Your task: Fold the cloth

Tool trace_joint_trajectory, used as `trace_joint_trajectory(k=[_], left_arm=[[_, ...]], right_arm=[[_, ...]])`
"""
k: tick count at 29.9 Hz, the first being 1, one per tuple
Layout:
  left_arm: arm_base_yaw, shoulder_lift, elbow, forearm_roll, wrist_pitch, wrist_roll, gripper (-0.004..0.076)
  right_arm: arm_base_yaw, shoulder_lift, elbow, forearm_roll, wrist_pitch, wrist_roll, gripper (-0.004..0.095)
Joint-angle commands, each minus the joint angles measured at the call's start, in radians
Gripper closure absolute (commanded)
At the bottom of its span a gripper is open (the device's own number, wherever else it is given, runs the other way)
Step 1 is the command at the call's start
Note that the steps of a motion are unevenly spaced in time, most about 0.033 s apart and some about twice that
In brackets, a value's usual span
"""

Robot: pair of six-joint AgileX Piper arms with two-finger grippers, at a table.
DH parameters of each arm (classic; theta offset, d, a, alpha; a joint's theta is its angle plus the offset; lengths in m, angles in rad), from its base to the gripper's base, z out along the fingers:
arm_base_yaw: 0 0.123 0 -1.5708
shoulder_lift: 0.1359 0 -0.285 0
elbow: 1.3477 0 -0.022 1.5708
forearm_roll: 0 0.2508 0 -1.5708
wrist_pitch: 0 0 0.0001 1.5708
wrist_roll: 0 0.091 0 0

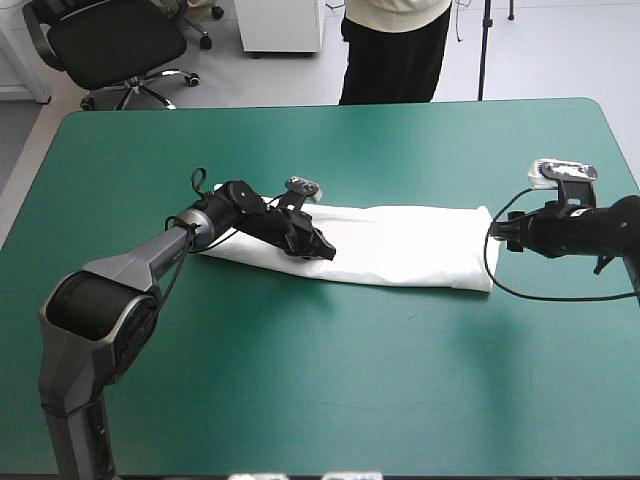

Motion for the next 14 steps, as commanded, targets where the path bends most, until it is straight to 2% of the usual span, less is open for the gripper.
trace_joint_trajectory(k=[1, 7, 14], left_arm=[[-0.005, -0.027, -0.031, -0.063, 0.007, 0.001, 0.0741], [-0.005, -0.023, -0.031, -0.061, 0.033, -0.003, 0.0741], [-0.005, -0.023, -0.031, -0.061, 0.037, -0.005, 0.0741]], right_arm=[[-0.008, 0.000, -0.020, 0.067, -0.023, -0.020, 0.0286], [-0.008, 0.113, -0.020, 0.162, -0.024, -0.080, 0.0263], [-0.008, 0.231, -0.020, 0.166, -0.039, -0.097, 0.0263]])
